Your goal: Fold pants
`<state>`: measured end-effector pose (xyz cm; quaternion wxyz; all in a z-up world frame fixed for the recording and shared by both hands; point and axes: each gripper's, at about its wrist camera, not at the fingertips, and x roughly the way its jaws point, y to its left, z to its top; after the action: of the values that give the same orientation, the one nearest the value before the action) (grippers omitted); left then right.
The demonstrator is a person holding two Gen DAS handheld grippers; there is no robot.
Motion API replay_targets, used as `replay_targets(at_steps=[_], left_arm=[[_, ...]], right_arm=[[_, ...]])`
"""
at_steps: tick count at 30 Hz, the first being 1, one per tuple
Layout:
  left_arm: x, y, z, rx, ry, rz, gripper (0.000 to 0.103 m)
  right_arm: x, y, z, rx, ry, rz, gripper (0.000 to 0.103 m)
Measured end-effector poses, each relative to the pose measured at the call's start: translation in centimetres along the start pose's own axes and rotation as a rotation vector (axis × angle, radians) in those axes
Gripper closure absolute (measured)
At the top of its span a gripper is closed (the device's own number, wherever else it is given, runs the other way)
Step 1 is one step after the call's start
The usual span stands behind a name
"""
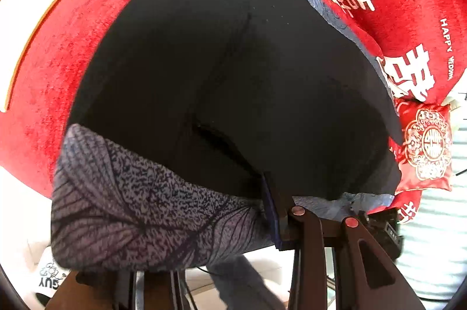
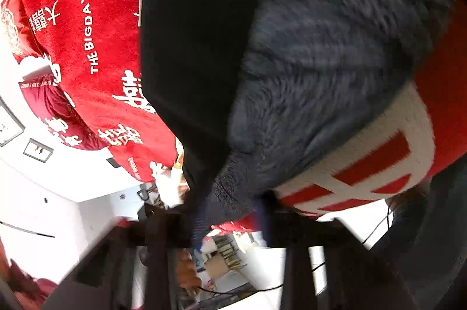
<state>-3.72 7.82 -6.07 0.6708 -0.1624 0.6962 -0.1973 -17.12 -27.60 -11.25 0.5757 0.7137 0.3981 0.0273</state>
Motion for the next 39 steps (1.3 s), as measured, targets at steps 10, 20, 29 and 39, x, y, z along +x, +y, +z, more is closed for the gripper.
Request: replay_targets(at_steps=[10,20,29,39], left_arm=[[-4.9,-3.2,2.2,-0.003,-0.082,-0.038,0.071],[-6.7,-10.2,13.2,0.041,-0.213,-0.014,0.071],[2.8,-9.0,24.6,-0.001,-0.212,0.182,0.071],[-0.8,-11.1,24.0,0.026,-0.256,0.262,0.040]], right_arm=[[-0.5,10.0,2.3,-0.201,0.055,-0.158,0.099],[3.6,19.9,13.6,-0.354,0.159,-0.159,0.099],[15.2,20.4,26.0,-0.431,0.312,-0.377,0.098],[16.7,20.6,28.4,-0.406,0.333,-0.438,0.057]])
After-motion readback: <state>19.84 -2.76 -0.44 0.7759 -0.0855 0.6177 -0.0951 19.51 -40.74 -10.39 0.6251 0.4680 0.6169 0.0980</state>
